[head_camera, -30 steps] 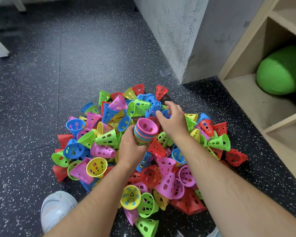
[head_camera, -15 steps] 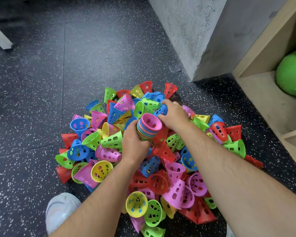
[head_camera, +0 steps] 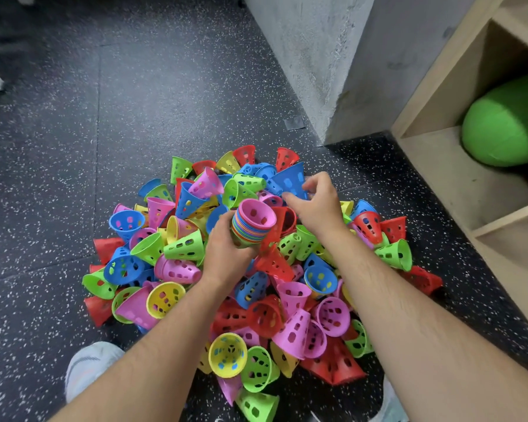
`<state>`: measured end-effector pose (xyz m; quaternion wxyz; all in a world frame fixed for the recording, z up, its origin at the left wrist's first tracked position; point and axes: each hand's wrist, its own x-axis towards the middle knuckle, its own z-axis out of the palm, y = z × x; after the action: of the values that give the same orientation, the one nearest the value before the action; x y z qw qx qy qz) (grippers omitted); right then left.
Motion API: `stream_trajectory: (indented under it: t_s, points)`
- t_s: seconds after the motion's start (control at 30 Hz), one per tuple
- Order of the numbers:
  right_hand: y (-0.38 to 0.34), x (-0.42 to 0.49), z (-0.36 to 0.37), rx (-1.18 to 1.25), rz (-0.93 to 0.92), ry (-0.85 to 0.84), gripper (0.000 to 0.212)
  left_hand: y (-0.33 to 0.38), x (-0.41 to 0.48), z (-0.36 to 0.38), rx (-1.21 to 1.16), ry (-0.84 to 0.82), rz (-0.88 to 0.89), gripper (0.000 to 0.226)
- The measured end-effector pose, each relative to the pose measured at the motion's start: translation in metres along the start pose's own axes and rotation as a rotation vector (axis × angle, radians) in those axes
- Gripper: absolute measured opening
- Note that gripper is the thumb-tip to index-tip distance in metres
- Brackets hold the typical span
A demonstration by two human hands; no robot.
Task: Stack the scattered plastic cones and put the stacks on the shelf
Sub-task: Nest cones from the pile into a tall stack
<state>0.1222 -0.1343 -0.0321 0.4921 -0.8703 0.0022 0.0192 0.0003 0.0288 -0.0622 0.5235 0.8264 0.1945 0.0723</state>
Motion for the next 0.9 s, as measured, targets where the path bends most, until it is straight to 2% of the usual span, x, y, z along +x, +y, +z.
stream_trajectory:
  t_s: [0.07,0.17,0.33,0.47,0.63,0.7,0.9]
  points:
    - [-0.008,-0.009,-0.008,0.138,-0.025,0.005,0.054,0.004,-0.004,-0.001,-0.013,-0.015,0.002,0.067]
    - [-0.024,-0.023,-0.019,0.367,-0.083,-0.074,0.082,0.011,-0.009,-0.003,-0.037,-0.032,0.010,0.067]
    - [-0.048,-0.048,-0.019,0.479,-0.115,-0.129,0.069,0.019,-0.018,-0.009,-0.034,-0.060,0.067,0.069]
    - [-0.051,-0.069,-0.014,0.284,-0.162,-0.239,0.070,0.023,-0.027,-0.015,-0.034,-0.044,0.093,0.065]
    - [-0.051,-0.086,-0.011,0.089,-0.175,-0.349,0.086,0.029,-0.036,-0.019,-0.070,-0.051,0.119,0.060]
    - [-0.052,-0.087,-0.010,0.021,-0.167,-0.362,0.087,0.031,-0.037,-0.019,-0.095,-0.065,0.135,0.062]
    - [-0.048,-0.086,-0.011,0.036,-0.089,-0.412,0.084,0.020,-0.038,-0.023,-0.040,-0.084,0.156,0.063]
